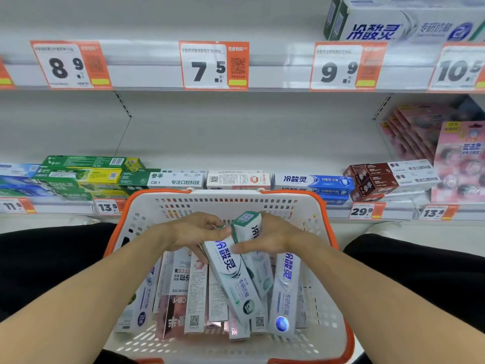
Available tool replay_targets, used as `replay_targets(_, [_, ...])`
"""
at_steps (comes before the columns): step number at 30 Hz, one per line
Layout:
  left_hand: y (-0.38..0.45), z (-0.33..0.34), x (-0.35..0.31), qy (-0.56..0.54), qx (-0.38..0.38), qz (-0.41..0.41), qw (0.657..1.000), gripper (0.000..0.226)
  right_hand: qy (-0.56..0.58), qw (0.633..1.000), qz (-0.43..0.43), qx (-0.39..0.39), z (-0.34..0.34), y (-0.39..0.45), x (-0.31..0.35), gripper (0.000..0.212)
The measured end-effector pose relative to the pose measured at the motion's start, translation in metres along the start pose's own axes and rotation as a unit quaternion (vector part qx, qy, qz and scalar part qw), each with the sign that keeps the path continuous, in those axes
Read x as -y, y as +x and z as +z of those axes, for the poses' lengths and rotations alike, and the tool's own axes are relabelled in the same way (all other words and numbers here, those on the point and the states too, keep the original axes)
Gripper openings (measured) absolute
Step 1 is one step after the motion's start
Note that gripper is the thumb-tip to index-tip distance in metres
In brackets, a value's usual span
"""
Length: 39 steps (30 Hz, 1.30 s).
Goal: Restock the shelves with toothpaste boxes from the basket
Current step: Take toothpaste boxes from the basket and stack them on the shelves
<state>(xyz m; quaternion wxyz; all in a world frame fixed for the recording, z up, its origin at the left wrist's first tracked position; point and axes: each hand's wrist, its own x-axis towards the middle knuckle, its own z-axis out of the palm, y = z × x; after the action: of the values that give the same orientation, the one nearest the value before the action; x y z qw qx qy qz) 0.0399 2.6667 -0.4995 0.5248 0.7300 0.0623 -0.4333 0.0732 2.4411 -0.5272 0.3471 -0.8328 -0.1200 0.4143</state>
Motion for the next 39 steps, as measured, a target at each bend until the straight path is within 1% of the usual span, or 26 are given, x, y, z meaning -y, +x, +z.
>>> replay_targets(1, [-0.001, -0.002, -0.003, 0.001, -0.004, 0.009, 1.000, 0.095, -0.025, 1.000, -0.002, -0.004, 0.000, 0.000, 0.001, 0.084])
replay_targets(3, [-0.005, -0.006, -0.011, 0.004, -0.011, 0.023, 1.000, 0.091, -0.056, 0.998, -0.015, -0.005, -0.002, -0.004, 0.005, 0.075])
replay_targets(5, [-0.007, -0.010, -0.019, 0.002, -0.020, 0.032, 0.999, 0.075, -0.065, 0.997, -0.035, -0.012, -0.006, -0.007, 0.009, 0.065])
replay_targets(6, [-0.008, -0.011, -0.022, 0.001, -0.026, 0.036, 0.999, 0.064, -0.062, 0.997, -0.043, -0.009, -0.008, -0.009, 0.012, 0.065])
replay_targets(7, [-0.008, -0.011, -0.026, 0.001, -0.031, 0.041, 0.999, 0.056, -0.057, 0.997, -0.042, -0.007, -0.009, -0.010, 0.013, 0.070])
replay_targets(8, [-0.008, -0.011, -0.030, 0.004, -0.035, 0.045, 0.998, 0.053, -0.048, 0.998, -0.036, -0.008, -0.011, -0.011, 0.016, 0.079])
replay_targets(10, [-0.010, -0.009, -0.036, 0.013, -0.047, 0.050, 0.998, 0.050, -0.026, 0.999, -0.014, -0.015, -0.013, -0.012, 0.021, 0.096])
replay_targets(11, [-0.011, -0.009, -0.038, 0.013, -0.055, 0.053, 0.997, 0.048, -0.014, 1.000, -0.005, -0.017, -0.015, -0.012, 0.024, 0.101])
replay_targets(13, [-0.014, -0.009, -0.042, 0.005, -0.074, 0.063, 0.995, 0.045, 0.018, 1.000, 0.013, -0.019, -0.021, -0.013, 0.028, 0.104])
replay_targets(15, [-0.017, -0.011, -0.045, -0.018, -0.095, 0.076, 0.992, 0.048, 0.069, 0.997, 0.016, -0.016, -0.030, -0.016, 0.030, 0.094])
replay_targets(17, [-0.020, -0.016, -0.048, -0.063, -0.117, 0.094, 0.987, 0.062, 0.132, 0.991, 0.021, 0.005, -0.046, -0.024, 0.034, 0.072])
replay_targets(18, [-0.021, -0.017, -0.049, -0.093, -0.123, 0.105, 0.982, 0.066, 0.153, 0.988, 0.027, 0.016, -0.056, -0.030, 0.036, 0.058])
replay_targets(20, [-0.022, -0.019, -0.054, -0.149, -0.120, 0.136, 0.972, 0.067, 0.178, 0.983, 0.025, 0.020, -0.080, -0.045, 0.040, 0.027])
replay_targets(21, [-0.022, -0.019, -0.058, -0.171, -0.120, 0.153, 0.966, 0.067, 0.194, 0.981, 0.015, 0.015, -0.092, -0.053, 0.043, 0.018])
replay_targets(22, [-0.024, -0.017, -0.063, -0.188, -0.123, 0.167, 0.960, 0.065, 0.210, 0.978, 0.005, 0.010, -0.103, -0.061, 0.045, 0.016])
replay_targets(23, [-0.024, -0.015, -0.069, -0.202, -0.127, 0.183, 0.954, 0.059, 0.222, 0.975, -0.003, 0.005, -0.113, -0.069, 0.048, 0.018])
replay_targets(25, [-0.027, -0.010, -0.082, -0.222, -0.131, 0.205, 0.944, 0.039, 0.232, 0.973, -0.015, -0.001, -0.126, -0.084, 0.054, 0.021])
replay_targets(27, [-0.031, -0.004, -0.093, -0.224, -0.132, 0.220, 0.940, 0.028, 0.226, 0.974, -0.023, -0.009, -0.135, -0.096, 0.058, 0.029])
replay_targets(29, [-0.035, -0.001, -0.101, -0.215, -0.130, 0.236, 0.939, 0.033, 0.207, 0.978, -0.028, -0.022, -0.142, -0.108, 0.059, 0.037])
replay_targets(30, [-0.037, 0.001, -0.104, -0.211, -0.131, 0.242, 0.938, 0.036, 0.204, 0.978, -0.032, -0.030, -0.145, -0.115, 0.059, 0.038])
replay_targets(34, [-0.044, 0.007, -0.117, -0.189, -0.134, 0.262, 0.937, 0.063, 0.169, 0.982, -0.055, -0.065, -0.155, -0.142, 0.068, 0.031])
replay_targets(35, [-0.047, 0.010, -0.123, -0.187, -0.135, 0.270, 0.935, 0.063, 0.153, 0.984, -0.061, -0.073, -0.159, -0.149, 0.071, 0.032])
replay_targets(37, [-0.053, 0.018, -0.136, -0.198, -0.148, 0.290, 0.924, 0.051, 0.125, 0.985, -0.082, -0.083, -0.166, -0.160, 0.076, 0.041])
replay_targets(39, [-0.060, 0.028, -0.153, -0.205, -0.165, 0.319, 0.911, 0.042, 0.124, 0.982, -0.099, -0.099, -0.174, -0.174, 0.080, 0.049])
